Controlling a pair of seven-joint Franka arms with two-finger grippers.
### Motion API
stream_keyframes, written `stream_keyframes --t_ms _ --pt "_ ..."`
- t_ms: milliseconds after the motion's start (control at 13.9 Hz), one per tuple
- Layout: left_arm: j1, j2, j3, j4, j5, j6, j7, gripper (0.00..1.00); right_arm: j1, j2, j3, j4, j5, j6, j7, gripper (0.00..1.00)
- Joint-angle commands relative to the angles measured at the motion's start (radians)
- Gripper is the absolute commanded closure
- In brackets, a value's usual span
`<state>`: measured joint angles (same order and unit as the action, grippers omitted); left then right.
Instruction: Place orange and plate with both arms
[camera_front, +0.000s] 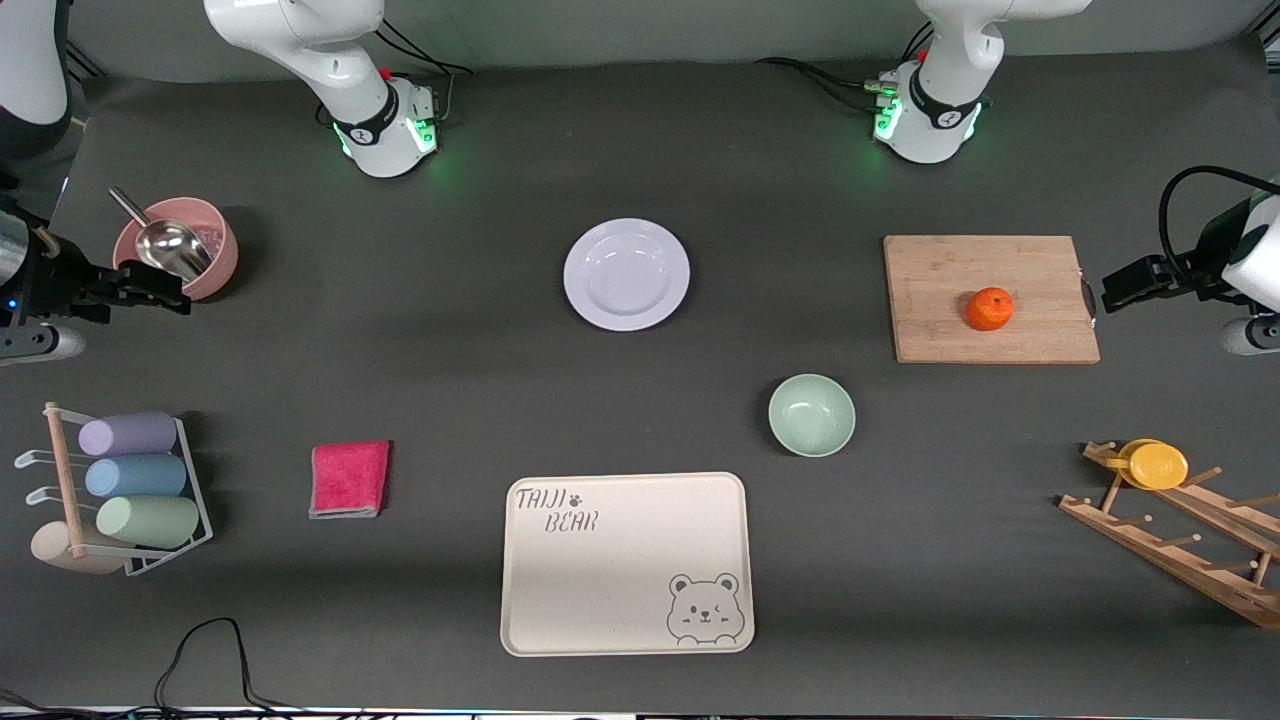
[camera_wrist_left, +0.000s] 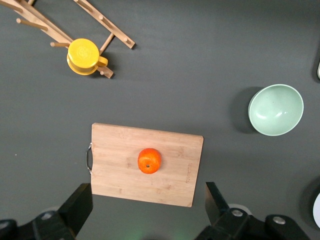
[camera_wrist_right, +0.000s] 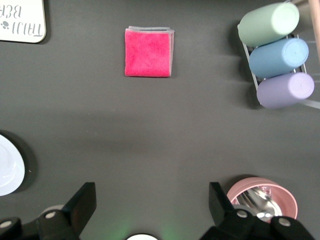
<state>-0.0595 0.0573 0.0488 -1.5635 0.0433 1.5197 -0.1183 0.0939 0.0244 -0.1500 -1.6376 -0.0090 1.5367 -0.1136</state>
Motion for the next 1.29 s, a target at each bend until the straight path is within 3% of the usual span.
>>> stream_keyframes --t_ms 0,215,646,1004,1219 --pt "0.007 -0.039 0.011 -0.004 -0.002 -0.052 0.008 0.00 0.013 -0.151 0.013 -0.161 0.012 0.045 0.101 0.00" --pt "0.009 -0.120 0.066 -0.070 0.003 -0.091 0.078 0.00 0.079 -0.274 0.013 -0.270 0.012 0.062 0.213 0.00" --pt "0.010 -0.416 0.074 -0.375 0.024 -0.084 0.078 0.00 0.228 -0.437 0.024 -0.444 0.011 0.122 0.426 0.00" --pt "0.010 -0.439 0.074 -0.466 0.033 -0.049 0.074 0.00 0.242 -0.488 0.044 -0.497 0.015 0.111 0.402 0.00" --pt "0.010 -0.462 0.074 -0.662 0.035 0.129 0.068 0.00 0.219 -0.526 0.003 -0.580 0.157 0.115 0.240 0.00"
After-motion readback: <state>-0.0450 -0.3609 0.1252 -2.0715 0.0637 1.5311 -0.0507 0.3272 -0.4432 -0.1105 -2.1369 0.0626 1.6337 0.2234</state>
